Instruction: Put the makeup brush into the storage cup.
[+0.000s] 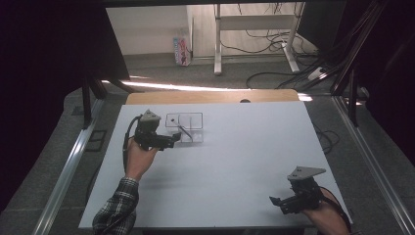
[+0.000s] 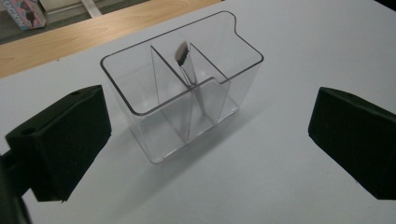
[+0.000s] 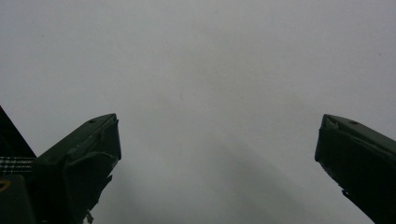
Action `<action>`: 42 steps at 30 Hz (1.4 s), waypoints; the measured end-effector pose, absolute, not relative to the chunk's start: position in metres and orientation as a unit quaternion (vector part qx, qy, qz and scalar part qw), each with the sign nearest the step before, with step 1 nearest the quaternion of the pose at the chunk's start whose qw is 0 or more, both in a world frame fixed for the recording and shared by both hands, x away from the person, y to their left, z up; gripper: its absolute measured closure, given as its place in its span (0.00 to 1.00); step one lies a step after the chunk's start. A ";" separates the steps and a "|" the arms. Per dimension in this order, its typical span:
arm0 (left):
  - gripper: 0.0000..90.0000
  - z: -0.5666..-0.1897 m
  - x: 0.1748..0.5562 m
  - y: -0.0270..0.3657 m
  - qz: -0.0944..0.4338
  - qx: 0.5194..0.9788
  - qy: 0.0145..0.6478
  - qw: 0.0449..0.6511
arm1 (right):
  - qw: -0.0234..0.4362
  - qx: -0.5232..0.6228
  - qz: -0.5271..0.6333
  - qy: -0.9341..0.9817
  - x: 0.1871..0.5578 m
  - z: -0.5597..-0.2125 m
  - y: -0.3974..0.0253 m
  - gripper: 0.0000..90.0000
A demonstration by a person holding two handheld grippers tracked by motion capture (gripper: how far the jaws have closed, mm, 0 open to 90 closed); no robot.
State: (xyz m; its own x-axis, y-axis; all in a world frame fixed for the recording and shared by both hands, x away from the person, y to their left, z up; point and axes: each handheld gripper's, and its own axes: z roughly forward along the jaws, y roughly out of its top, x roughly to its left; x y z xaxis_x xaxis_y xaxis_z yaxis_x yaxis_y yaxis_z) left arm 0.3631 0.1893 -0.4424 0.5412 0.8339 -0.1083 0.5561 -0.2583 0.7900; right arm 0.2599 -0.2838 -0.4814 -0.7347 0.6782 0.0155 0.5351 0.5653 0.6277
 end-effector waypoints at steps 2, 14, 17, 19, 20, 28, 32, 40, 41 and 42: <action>0.00 -0.442 0.360 0.189 0.169 0.775 0.448 0.412 | 0.114 0.346 0.313 0.877 0.260 -0.481 -0.284 0.00; 0.00 -0.453 0.343 0.186 0.159 0.778 0.434 0.425 | 0.113 0.345 0.310 0.878 0.260 -0.482 -0.282 0.00; 0.00 -0.455 0.340 0.186 0.161 0.779 0.437 0.420 | 0.113 0.345 0.311 0.878 0.260 -0.482 -0.282 0.00; 0.00 -0.456 0.340 0.188 0.158 0.780 0.435 0.422 | 0.113 0.345 0.312 0.878 0.260 -0.482 -0.283 0.00; 0.00 -0.457 0.339 0.187 0.158 0.779 0.438 0.420 | 0.113 0.345 0.312 0.878 0.260 -0.482 -0.283 0.00; 0.00 -0.459 0.335 0.188 0.151 0.778 0.439 0.423 | 0.113 0.343 0.315 0.878 0.260 -0.482 -0.283 0.00; 0.00 -0.459 0.332 0.189 0.145 0.777 0.443 0.423 | 0.112 0.341 0.315 0.879 0.260 -0.482 -0.283 0.00; 0.00 -0.459 0.324 0.191 0.138 0.779 0.436 0.428 | 0.113 0.340 0.319 0.878 0.261 -0.482 -0.284 0.00; 0.00 -0.459 0.323 0.191 0.138 0.779 0.437 0.427 | 0.111 0.341 0.320 0.877 0.261 -0.481 -0.285 0.00; 0.00 -0.459 0.322 0.192 0.137 0.780 0.436 0.427 | 0.112 0.342 0.321 0.876 0.261 -0.481 -0.285 0.00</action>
State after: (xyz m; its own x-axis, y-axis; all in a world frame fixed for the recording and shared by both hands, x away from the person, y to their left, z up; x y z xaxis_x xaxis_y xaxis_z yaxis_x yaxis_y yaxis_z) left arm 0.3220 0.1917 -0.4590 0.5814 0.7980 -0.1586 0.5634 -0.2542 0.7861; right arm 0.2609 -0.2846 -0.4812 -0.7418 0.6703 0.0235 0.5267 0.5605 0.6390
